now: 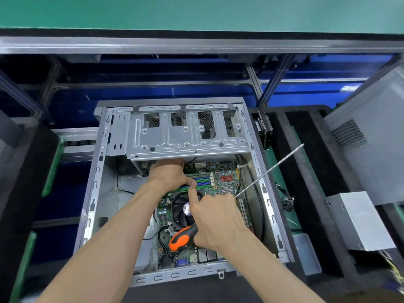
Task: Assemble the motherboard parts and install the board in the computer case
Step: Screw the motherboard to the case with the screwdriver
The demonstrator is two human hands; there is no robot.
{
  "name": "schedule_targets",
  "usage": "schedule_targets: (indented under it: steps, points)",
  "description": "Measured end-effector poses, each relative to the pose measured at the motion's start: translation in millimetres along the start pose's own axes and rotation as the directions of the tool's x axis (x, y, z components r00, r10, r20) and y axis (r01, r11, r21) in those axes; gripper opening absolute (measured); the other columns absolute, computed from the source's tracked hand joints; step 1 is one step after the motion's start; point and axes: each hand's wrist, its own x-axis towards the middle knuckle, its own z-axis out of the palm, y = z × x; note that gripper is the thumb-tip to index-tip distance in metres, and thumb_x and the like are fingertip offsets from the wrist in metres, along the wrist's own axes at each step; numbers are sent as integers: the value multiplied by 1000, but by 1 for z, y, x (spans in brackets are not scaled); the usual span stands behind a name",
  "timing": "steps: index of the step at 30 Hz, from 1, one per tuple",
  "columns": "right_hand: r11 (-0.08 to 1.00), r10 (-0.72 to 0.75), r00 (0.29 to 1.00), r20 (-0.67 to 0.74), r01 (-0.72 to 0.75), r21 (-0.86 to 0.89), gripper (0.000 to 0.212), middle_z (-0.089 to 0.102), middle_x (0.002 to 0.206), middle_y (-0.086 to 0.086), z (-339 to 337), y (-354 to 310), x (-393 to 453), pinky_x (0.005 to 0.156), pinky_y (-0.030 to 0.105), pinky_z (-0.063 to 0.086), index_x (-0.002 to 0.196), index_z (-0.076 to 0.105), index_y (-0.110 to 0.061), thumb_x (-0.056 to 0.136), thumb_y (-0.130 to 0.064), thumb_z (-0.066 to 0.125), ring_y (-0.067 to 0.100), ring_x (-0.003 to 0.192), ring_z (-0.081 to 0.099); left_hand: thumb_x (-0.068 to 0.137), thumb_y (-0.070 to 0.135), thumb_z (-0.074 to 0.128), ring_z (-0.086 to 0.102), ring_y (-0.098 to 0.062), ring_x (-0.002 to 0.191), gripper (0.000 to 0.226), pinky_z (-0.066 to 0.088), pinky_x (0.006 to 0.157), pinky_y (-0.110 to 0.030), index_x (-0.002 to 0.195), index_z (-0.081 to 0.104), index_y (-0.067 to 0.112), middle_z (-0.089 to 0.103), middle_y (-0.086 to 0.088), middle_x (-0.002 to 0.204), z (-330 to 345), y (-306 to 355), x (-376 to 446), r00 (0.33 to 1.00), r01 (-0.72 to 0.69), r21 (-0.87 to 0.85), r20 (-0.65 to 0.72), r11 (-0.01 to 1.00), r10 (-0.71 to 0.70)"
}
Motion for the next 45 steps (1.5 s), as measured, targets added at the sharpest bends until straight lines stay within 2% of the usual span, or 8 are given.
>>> schedule_targets:
  steps: [3, 8, 11, 17, 37, 42, 45]
  points:
    - [1000, -2, 1000, -21, 1, -9, 99, 46, 66, 2, 1, -1, 0, 48, 28, 11, 150, 27, -2, 64, -26, 67, 28, 61, 59, 64, 75, 73, 59, -23, 93, 68, 41, 73, -30, 105, 65, 21, 63, 4, 96, 1, 0, 0, 1000, 2, -1, -23, 1000, -2]
    - [1000, 5, 1000, -23, -5, -4, 99, 41, 64, 1, 1, -2, 1, 48, 28, 10, 150, 28, -2, 63, -27, 67, 27, 57, 53, 64, 75, 73, 61, -25, 98, 67, 42, 73, -30, 104, 66, 22, 64, 3, 97, 3, 0, 0, 999, -4, 12, -42, 1000, 5]
    - [1000, -2, 1000, -16, 2, 7, 99, 29, 59, -1, 1, -1, 1, 48, 28, 10, 150, 26, -2, 63, -26, 68, 25, 52, 38, 64, 74, 73, 61, -26, 101, 67, 41, 74, -30, 105, 65, 22, 63, 3, 99, 2, 1, 1, 998, -1, 21, -64, 1000, 3]
    - [1000, -13, 1000, -12, 13, 22, 98, 23, 57, -2, 3, 0, 2, 48, 27, 12, 150, 27, -2, 63, -26, 66, 18, 45, 21, 63, 77, 72, 61, -25, 104, 71, 44, 77, -30, 108, 66, 22, 67, 3, 106, 2, 0, 3, 1000, 10, 10, -14, 1000, -10]
    - [999, -7, 1000, -6, 7, 37, 99, 22, 58, -2, 3, 0, 2, 49, 29, 11, 152, 23, -2, 66, -26, 65, 19, 48, 22, 64, 73, 74, 60, -24, 100, 69, 39, 76, -30, 108, 66, 20, 68, 2, 106, -1, 4, -4, 1000, 17, -34, -19, 999, -18]
    - [1000, 4, 1000, 8, -5, 31, 99, 24, 57, -2, 3, -1, 2, 48, 28, 11, 152, 24, -3, 66, -25, 66, 17, 45, 19, 65, 70, 76, 61, -25, 98, 66, 42, 74, -31, 103, 66, 17, 67, 1, 100, -6, 5, -7, 1000, 21, -50, 19, 999, -20]
    - [1000, 7, 1000, 9, -7, 21, 99, 25, 56, -3, 4, 0, 1, 48, 29, 10, 153, 24, -3, 65, -26, 65, 17, 45, 18, 64, 70, 77, 60, -26, 101, 70, 49, 80, -33, 110, 65, 18, 67, 0, 109, -11, 6, -8, 999, 19, -43, 44, 999, -17]
